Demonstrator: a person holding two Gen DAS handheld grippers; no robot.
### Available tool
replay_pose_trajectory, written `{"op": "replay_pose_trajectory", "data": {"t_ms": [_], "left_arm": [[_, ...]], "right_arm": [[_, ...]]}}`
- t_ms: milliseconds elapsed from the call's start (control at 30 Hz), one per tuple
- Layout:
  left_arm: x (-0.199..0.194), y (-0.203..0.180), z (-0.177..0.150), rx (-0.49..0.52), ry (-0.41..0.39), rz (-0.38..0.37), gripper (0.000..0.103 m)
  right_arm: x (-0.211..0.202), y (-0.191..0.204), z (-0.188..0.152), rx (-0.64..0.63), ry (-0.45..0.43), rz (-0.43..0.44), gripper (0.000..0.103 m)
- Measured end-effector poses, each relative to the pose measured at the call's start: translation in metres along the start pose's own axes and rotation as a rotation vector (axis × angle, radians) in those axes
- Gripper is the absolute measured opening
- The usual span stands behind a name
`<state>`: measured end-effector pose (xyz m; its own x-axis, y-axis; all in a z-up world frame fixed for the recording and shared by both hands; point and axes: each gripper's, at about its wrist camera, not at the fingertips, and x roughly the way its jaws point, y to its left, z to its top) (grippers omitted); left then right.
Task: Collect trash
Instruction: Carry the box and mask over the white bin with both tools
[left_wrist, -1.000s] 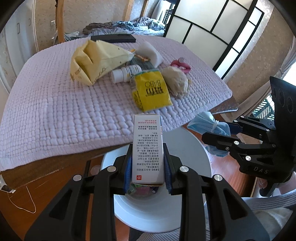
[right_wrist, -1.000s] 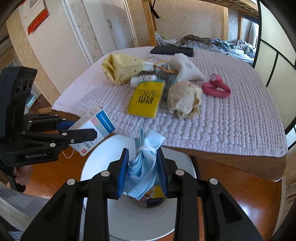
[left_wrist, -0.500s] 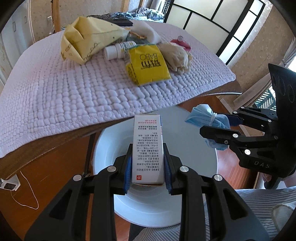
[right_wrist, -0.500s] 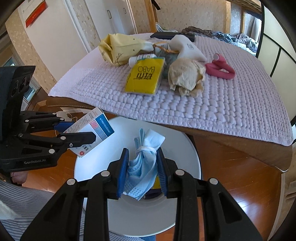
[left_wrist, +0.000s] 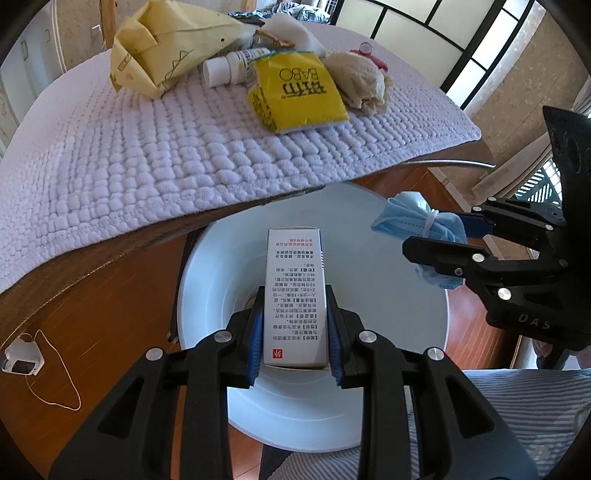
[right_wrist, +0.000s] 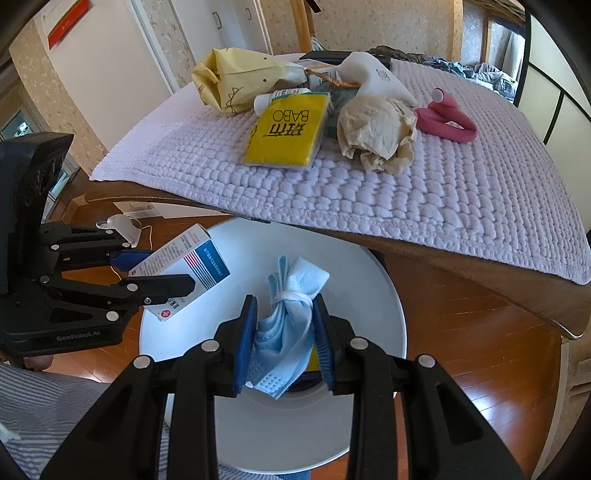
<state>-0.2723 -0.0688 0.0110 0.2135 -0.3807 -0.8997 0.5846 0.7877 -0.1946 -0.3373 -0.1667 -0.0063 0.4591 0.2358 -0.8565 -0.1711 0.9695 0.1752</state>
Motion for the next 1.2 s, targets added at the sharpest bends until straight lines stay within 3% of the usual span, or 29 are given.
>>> {"op": "replay_pose_trajectory", "data": {"t_ms": [700, 1200], "left_arm": [[0.039, -0.015, 0.011, -0.003, 0.052, 0.023, 0.031], [0.059, -0.002, 0.002, 0.002, 0.067, 0.031, 0.031]], "right_arm": [[0.052, 0.015, -0.001, 0.017, 0.03, -0.017, 0.03], [0.083, 0.006, -0.009, 0.022, 0.048, -0.019, 0.03]]}}
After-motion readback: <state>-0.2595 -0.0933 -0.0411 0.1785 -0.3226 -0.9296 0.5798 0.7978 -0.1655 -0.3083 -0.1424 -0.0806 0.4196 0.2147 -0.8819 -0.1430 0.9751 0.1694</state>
